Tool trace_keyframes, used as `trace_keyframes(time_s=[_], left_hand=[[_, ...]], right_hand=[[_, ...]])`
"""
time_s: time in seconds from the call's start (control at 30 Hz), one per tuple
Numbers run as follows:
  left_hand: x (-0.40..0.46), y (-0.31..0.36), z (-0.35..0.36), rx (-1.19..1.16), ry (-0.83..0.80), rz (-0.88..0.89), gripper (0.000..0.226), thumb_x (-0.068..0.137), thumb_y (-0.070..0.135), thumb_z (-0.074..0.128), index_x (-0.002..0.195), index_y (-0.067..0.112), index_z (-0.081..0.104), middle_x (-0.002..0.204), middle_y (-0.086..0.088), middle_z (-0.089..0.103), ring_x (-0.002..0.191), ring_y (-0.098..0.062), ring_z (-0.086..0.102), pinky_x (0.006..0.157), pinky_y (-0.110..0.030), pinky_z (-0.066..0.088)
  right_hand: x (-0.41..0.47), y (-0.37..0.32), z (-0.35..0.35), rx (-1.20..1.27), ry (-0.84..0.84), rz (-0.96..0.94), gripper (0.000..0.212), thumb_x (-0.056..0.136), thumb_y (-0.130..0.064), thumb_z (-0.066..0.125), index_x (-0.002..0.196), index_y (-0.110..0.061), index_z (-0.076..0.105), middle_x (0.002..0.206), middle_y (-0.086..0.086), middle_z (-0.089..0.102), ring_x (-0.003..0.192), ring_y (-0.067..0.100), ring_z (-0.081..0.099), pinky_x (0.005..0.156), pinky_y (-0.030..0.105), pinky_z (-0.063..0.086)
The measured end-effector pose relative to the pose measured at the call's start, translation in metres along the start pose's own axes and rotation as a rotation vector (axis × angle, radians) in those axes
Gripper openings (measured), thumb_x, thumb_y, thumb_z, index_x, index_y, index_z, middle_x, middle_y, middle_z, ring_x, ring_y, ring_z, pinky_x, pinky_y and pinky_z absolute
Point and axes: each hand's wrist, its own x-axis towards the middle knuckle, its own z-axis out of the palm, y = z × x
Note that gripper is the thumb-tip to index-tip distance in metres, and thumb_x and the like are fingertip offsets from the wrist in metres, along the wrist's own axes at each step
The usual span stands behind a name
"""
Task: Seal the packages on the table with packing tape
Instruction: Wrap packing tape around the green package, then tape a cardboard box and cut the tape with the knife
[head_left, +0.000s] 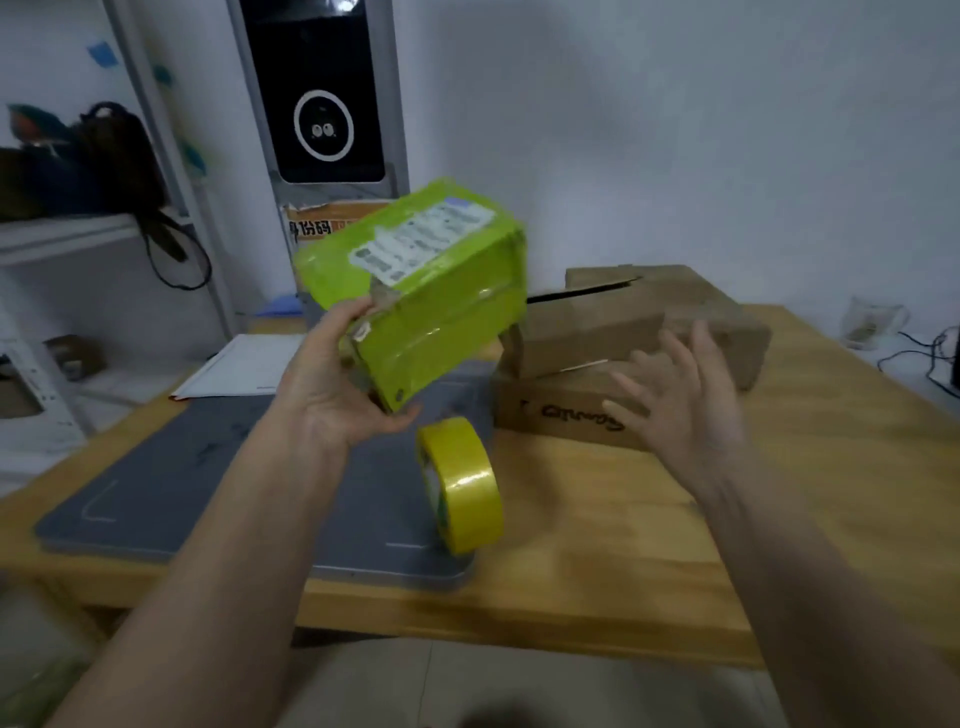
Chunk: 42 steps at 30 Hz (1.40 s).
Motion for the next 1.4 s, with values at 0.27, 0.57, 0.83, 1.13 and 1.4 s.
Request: trace_keyframes(time_s=[0.27, 0.57, 0.83, 1.13, 1.4], left_hand=[[0.06, -0.034, -0.042, 0.002, 0.365, -0.187, 0.035, 0.071, 0.05, 0.078, 0.086, 0.022, 0.061, 0.093, -0.008, 0.065, 0.083, -0.028, 0.059, 0.073, -0.039, 0.04], [0.112, -0.016, -0.042, 0.336, 0.607, 0.159, 0.084, 0.071, 0.036, 0.086, 0.138, 0.006, 0.046, 0.139, -0.016, 0.053, 0.122, -0.032, 0.056, 0.097, -0.044, 0.049], [0.127, 0.013, 0.089, 0.601, 0.16, 0.334, 0.065, 0.081, 0.035, 0.076, 0.135, 0.016, 0.047, 0.126, 0.0, 0.049, 0.112, -0.021, 0.046, 0.088, -0.035, 0.035], [0.187, -0.041, 0.143, 0.514, 0.231, 0.064, 0.027, 0.105, 0.031, 0.041, 0.09, 0.012, 0.052, 0.122, -0.01, 0.063, 0.073, -0.006, 0.064, 0.034, -0.01, 0.035], [0.211, -0.075, 0.126, 0.537, 0.222, -0.147, 0.065, 0.08, 0.049, 0.074, 0.127, 0.012, 0.049, 0.139, -0.013, 0.05, 0.128, -0.031, 0.05, 0.109, -0.046, 0.039]], right_hand=[[0.037, 0.068, 0.002, -0.143, 0.085, 0.122, 0.048, 0.096, -0.036, 0.057, 0.14, -0.024, 0.041, 0.127, 0.013, 0.06, 0.109, 0.027, 0.065, 0.087, 0.042, 0.054], [0.082, 0.072, 0.021, -0.548, 0.111, -0.064, 0.051, 0.096, -0.025, 0.06, 0.143, -0.02, 0.042, 0.113, -0.005, 0.06, 0.102, 0.013, 0.064, 0.085, 0.031, 0.056], [0.103, 0.05, 0.01, -0.591, 0.236, -0.147, 0.047, 0.096, -0.026, 0.059, 0.14, -0.022, 0.043, 0.129, -0.002, 0.052, 0.1, 0.009, 0.06, 0.093, 0.034, 0.054], [0.118, 0.035, -0.028, -0.6, 0.247, -0.129, 0.052, 0.096, -0.023, 0.06, 0.143, -0.022, 0.039, 0.129, -0.003, 0.046, 0.102, 0.007, 0.056, 0.093, 0.034, 0.053], [0.122, 0.04, -0.043, -0.445, 0.149, -0.024, 0.078, 0.095, -0.024, 0.062, 0.153, -0.041, 0.013, 0.147, 0.004, 0.033, 0.108, 0.014, 0.06, 0.088, 0.029, 0.052]])
